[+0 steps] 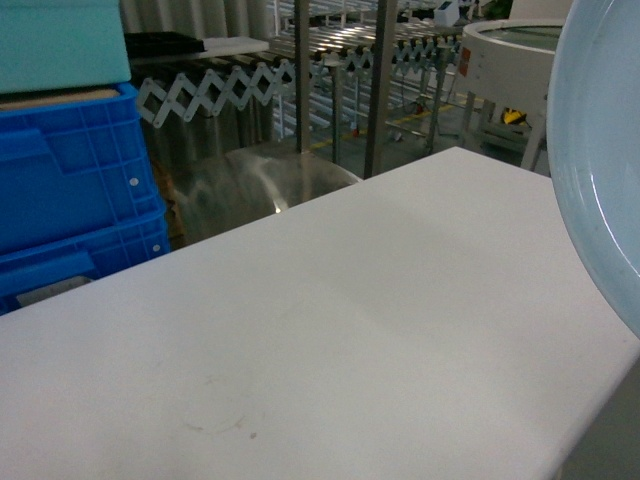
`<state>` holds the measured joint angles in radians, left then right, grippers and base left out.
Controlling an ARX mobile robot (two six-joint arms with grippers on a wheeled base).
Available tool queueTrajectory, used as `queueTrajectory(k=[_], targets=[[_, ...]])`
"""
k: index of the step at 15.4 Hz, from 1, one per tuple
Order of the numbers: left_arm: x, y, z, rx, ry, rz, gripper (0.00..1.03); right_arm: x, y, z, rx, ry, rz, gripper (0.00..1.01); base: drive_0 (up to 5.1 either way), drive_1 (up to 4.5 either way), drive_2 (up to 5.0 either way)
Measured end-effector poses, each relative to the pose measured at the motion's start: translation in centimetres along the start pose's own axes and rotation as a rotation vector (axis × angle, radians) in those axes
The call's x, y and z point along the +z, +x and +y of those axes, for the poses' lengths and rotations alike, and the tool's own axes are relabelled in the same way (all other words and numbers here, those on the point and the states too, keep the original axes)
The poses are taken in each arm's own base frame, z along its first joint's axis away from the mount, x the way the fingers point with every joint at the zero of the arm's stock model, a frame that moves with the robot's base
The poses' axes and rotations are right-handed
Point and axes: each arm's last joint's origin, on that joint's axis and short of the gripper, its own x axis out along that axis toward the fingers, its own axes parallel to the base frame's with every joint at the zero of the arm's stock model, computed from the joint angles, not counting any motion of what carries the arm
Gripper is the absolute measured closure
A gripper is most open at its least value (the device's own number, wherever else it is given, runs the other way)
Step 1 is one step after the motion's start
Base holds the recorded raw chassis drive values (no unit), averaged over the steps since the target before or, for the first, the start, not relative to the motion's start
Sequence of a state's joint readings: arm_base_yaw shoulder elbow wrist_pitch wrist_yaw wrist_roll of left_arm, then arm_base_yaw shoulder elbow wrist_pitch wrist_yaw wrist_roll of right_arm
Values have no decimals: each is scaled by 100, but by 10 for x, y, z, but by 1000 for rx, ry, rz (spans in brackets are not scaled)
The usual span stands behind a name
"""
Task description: Place blue tray on left shelf second layer neatly
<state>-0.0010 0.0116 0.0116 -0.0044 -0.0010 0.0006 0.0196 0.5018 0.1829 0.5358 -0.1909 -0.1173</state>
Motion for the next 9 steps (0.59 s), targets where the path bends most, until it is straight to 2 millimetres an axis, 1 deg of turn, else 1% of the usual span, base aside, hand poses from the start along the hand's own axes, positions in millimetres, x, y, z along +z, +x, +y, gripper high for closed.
queueTrajectory(k=[9], targets=[[0, 0, 0, 0, 0, 0, 5, 0, 0, 0, 0, 0, 0, 99, -149, -149, -149]])
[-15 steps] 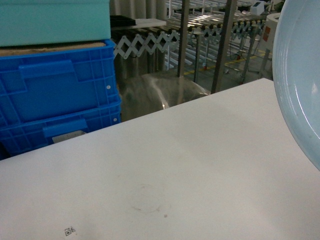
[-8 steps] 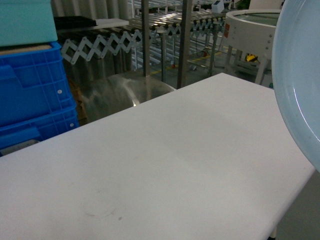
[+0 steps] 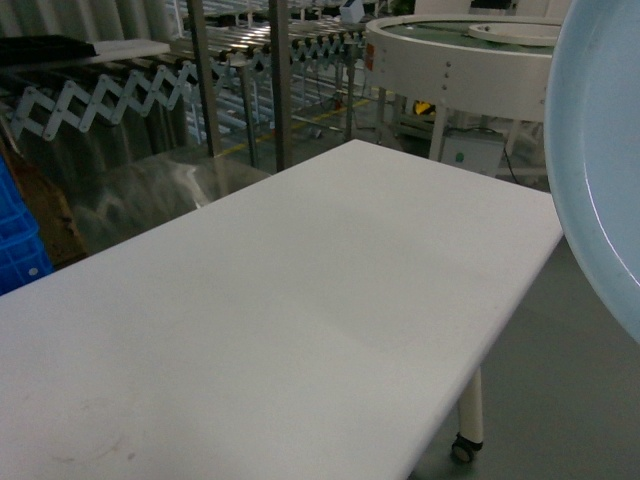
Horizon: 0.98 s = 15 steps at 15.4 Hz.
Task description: Place blue tray on left shelf second layer neatly
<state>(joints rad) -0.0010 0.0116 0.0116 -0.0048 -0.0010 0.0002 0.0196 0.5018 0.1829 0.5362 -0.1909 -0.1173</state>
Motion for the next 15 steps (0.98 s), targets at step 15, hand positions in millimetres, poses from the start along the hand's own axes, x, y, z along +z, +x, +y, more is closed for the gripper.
queueTrajectory(k=[15], targets=[[0, 0, 0, 0, 0, 0, 5, 0, 0, 0, 0, 0, 0, 99, -150, -150, -150]])
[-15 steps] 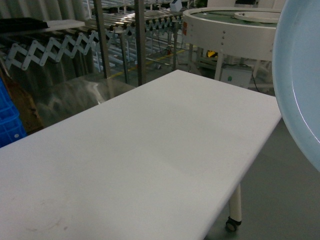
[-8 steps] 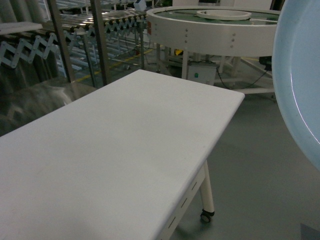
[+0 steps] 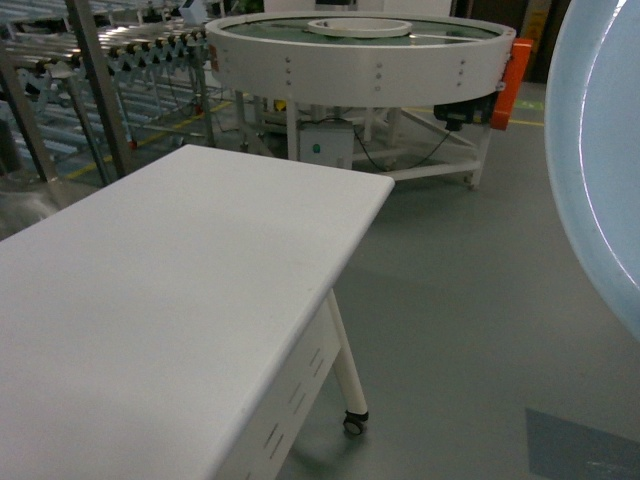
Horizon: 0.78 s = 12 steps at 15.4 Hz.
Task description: Place blue tray on left shelf second layer neatly
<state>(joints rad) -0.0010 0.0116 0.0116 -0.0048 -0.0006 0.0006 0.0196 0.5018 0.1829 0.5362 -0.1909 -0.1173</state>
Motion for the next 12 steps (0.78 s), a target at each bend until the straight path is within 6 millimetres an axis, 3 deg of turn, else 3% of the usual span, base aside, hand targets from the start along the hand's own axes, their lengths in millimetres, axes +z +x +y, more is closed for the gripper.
queueTrajectory(k=[12], targets=[[0, 0, 0, 0, 0, 0, 5, 0, 0, 0, 0, 0, 0, 99, -172, -172, -172]])
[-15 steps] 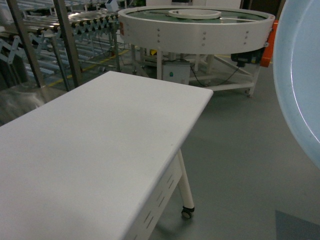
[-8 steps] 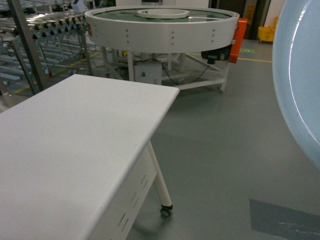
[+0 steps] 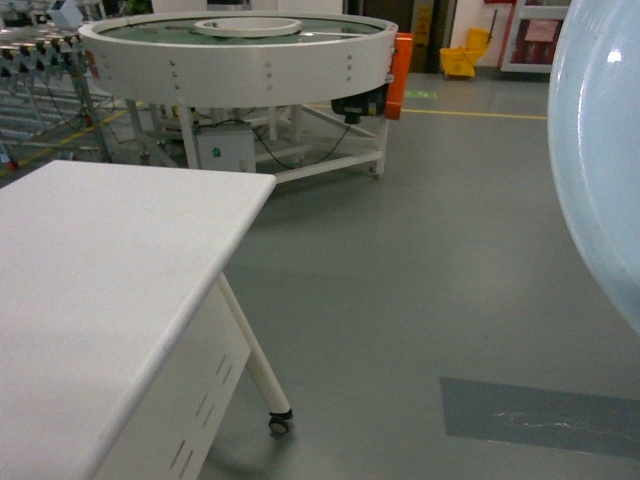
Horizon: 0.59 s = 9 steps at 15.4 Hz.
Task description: Place blue tray on left shelf second layer neatly
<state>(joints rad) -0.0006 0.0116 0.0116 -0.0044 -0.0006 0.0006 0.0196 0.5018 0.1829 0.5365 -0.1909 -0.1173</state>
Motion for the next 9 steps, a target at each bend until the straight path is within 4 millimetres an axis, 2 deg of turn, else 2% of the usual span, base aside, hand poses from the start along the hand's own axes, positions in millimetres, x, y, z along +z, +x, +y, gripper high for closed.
queueTrajectory(k=[9], targets=[[0, 0, 0, 0, 0, 0, 5, 0, 0, 0, 0, 0, 0, 99, -170, -170, -170]])
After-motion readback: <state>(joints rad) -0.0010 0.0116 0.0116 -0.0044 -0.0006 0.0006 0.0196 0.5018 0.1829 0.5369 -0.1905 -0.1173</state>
